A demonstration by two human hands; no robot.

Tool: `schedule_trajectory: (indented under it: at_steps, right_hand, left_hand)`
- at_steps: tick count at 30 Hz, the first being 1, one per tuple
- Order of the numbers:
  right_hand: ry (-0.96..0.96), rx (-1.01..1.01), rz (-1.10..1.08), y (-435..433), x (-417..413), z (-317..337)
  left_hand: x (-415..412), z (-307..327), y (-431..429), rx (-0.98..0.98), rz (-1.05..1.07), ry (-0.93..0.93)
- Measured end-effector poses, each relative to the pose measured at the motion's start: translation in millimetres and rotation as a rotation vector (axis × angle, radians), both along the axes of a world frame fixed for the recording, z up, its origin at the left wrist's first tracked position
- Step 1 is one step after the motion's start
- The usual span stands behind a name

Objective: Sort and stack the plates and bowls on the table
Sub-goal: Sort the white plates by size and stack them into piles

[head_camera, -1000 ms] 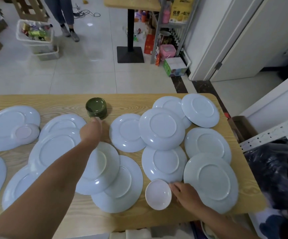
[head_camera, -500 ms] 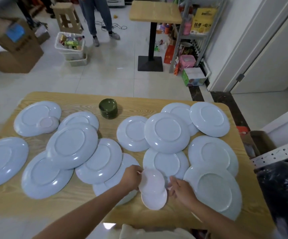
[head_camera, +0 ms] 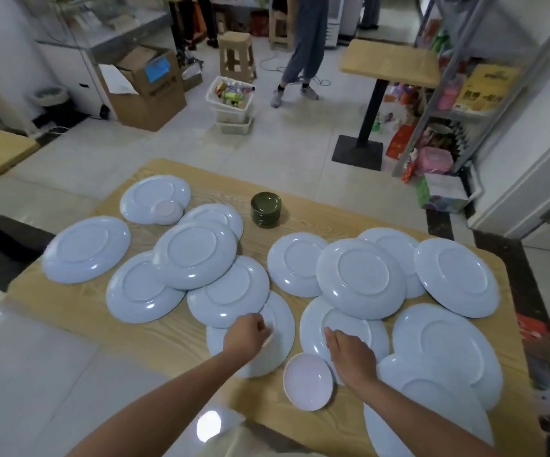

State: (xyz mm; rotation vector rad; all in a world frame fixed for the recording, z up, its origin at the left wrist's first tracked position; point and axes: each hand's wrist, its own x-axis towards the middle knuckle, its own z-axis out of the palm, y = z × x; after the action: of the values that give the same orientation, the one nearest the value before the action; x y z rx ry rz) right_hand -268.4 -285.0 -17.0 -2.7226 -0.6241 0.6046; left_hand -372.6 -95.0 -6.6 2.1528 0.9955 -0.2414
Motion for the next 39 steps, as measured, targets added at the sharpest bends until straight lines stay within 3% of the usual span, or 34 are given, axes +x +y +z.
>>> schedule_trajectory:
  at_steps: [6,10,14,20,28,34,39]
  right_hand:
    - [-0.17,0.021,0.106,60,14,11]
    - [-0.236,0.014,0.221,120,12,15]
    - [-0.255,0.043,0.285,182,-1,15]
    - [-0.244,-0.033,0.317,251,-7,9]
    - [0.062,-0.094,0.189,286,-2,5]
    - [0.385,0.257,-0.121,301,-1,2]
    - [0.54,0.34,-0.291,312,4,1]
  left_hand:
    - [-23,16,103,0.235,0.308,-0.107]
    - [-44,13,164,0.349,0.333,-0.093]
    - [-63,0,205,0.503,0.116,0.034]
    - [-71,-17,246,0.573,-0.266,0.017]
    - [-51,-22,273,0.624,-0.536,0.026]
    - [-45,-20,276,0.684,-0.751,0.189]
    - [-47,3,273,0.946,-0.831,0.154]
